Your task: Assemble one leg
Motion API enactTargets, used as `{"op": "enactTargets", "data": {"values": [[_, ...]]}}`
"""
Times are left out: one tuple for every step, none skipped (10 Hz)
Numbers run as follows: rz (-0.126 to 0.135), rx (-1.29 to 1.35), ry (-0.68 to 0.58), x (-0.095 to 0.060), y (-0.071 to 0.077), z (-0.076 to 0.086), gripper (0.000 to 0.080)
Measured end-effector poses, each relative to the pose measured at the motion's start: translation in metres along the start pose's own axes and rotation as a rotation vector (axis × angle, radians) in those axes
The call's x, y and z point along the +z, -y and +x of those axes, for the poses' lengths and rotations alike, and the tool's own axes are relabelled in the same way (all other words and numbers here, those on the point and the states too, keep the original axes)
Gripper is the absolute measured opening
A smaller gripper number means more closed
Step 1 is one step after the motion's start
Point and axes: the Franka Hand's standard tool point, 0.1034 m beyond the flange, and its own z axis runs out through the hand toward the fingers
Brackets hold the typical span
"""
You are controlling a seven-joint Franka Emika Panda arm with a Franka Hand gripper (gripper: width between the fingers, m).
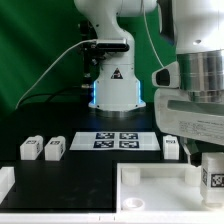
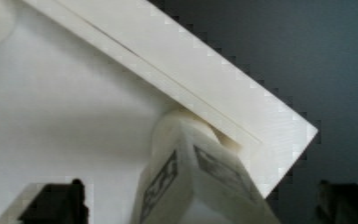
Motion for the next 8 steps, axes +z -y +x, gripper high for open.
{"op": "enactTargets", "data": {"values": [[0.0, -0.099, 0.0, 0.0001, -0.0002, 0.0002, 0.0648], [-0.014, -0.238, 0.002, 0.0003, -0.0016, 0.0004, 0.0648], [-0.071, -0.422, 0.007, -0.0011, -0.0034, 0.0014, 0.0648], [-0.111, -0.598, -0.007, -0.0044, -0.0005, 0.0041, 0.0648], [-0.107, -0.629, -0.004, -0.0057, 0.0008, 0.0056, 0.0648], [-0.106, -0.557, -0.005, -0.0049, 0.0003, 0.0045, 0.0563], [-0.106, -0.536, -0.006, -0.0048, 0.0002, 0.0044, 0.0427], [-0.104, -0.487, -0.007, -0.0048, 0.0005, 0.004, 0.0427]]}}
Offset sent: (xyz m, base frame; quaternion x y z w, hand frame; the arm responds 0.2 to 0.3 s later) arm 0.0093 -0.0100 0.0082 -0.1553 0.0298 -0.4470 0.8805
